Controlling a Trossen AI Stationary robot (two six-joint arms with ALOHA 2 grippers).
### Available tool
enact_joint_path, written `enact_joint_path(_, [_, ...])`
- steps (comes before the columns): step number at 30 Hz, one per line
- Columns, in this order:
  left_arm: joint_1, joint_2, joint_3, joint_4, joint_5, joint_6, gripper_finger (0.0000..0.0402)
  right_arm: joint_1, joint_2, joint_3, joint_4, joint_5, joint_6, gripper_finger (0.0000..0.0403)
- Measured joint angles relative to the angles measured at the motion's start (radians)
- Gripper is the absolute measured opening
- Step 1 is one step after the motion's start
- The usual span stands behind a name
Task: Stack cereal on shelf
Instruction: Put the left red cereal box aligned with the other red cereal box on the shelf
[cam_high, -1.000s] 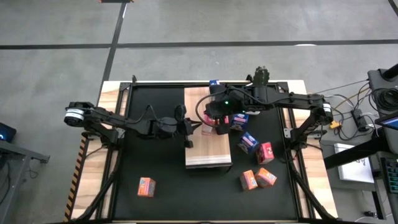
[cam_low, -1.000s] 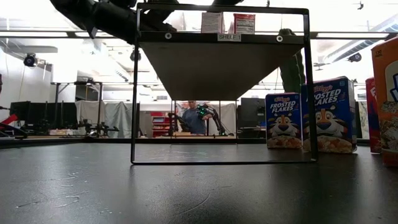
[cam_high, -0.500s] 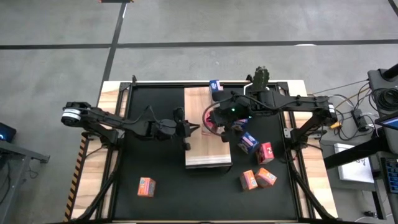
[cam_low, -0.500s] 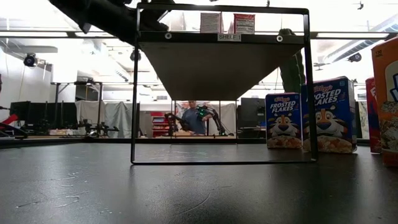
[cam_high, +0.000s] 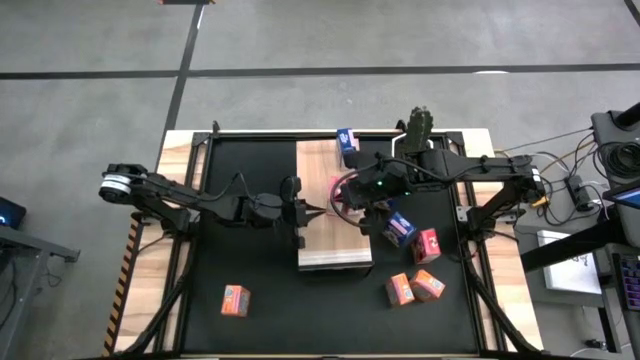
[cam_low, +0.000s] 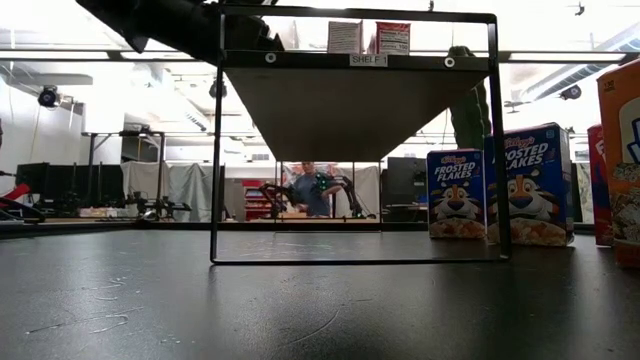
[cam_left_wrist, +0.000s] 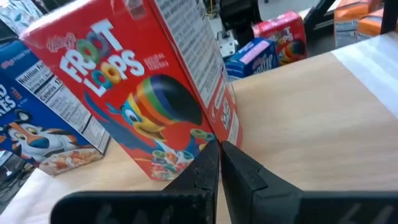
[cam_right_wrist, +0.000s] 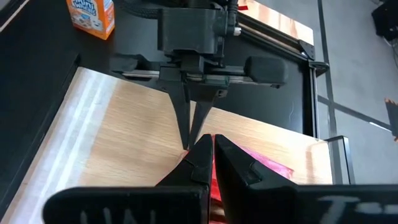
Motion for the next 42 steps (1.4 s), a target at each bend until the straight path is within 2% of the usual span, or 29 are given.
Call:
enact_joint_path(26, [0.000, 0.002, 0.000, 0.042, 0.002, -0.035, 0.0000, 0.000, 0.001, 0.000, 0.000, 0.000, -0.003, 0.0009])
enact_joint_path(32, [0.000, 0.002, 0.000, 0.048, 0.046, -0.046, 0.0000, 0.000, 0.001, 0.000, -0.009, 0.001, 0.016, 0.0009])
enact_joint_path(42, [0.000, 0.002, 0.000, 0.048, 0.046, -0.046, 0.0000, -0.010, 0.006, 0.000, -0.058, 0.071, 0.057, 0.0009])
